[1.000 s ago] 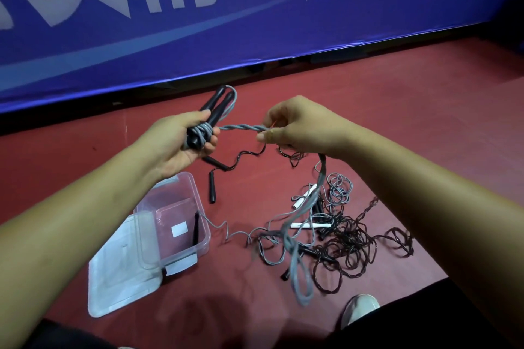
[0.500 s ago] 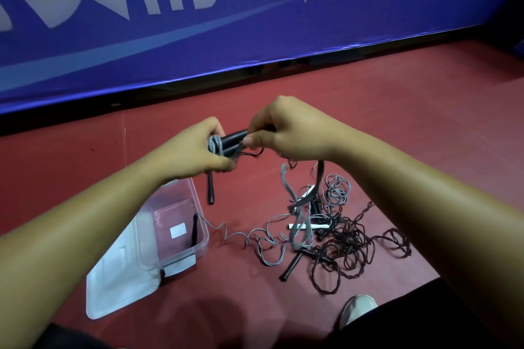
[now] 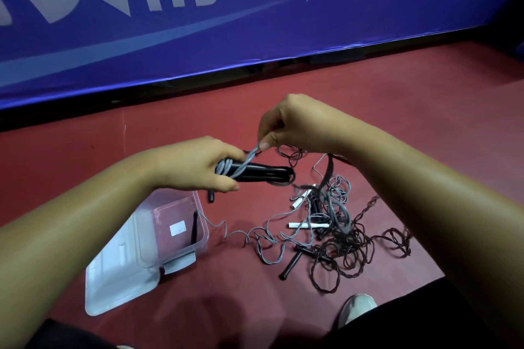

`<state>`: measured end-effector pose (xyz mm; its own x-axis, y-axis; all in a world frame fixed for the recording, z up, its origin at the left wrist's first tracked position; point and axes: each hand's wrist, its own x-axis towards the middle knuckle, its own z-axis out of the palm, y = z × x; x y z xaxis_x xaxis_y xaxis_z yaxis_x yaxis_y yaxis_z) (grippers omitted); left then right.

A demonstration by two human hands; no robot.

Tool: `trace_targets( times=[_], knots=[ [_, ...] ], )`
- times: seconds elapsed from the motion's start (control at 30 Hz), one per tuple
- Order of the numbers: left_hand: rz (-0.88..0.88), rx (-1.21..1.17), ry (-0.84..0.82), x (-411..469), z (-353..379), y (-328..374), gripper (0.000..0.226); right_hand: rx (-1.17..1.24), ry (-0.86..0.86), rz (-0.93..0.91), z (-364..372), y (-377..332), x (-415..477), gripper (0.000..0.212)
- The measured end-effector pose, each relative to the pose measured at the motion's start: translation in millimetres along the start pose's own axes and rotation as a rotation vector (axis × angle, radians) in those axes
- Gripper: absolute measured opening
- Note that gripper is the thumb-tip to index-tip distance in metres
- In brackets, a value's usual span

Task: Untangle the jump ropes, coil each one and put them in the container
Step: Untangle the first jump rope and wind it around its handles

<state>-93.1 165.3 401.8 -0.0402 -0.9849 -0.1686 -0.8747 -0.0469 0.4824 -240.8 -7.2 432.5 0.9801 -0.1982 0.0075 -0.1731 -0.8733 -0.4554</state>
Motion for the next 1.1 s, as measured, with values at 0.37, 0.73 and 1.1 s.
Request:
trace_targets(
  times=[0.37,0.73,1.1],
  knots=[
    [0.030,-1.070,0.168,-7.9,6.1,-3.5,0.070,0.712,-0.096,0.091,18.7,23.2,-6.5,0.019],
    [-0.105,-1.311,0.585,4.9,-4.7,-6.1,0.010,0.855,-0.076,0.232,36.3,12.5,3.9,0.006],
    [-0.320,-1.302,0.709,14.2,-3.3,-28.7,0.024,0.191,-0.036,0.189,18.5,-3.9,-4.3,0.030]
  ],
)
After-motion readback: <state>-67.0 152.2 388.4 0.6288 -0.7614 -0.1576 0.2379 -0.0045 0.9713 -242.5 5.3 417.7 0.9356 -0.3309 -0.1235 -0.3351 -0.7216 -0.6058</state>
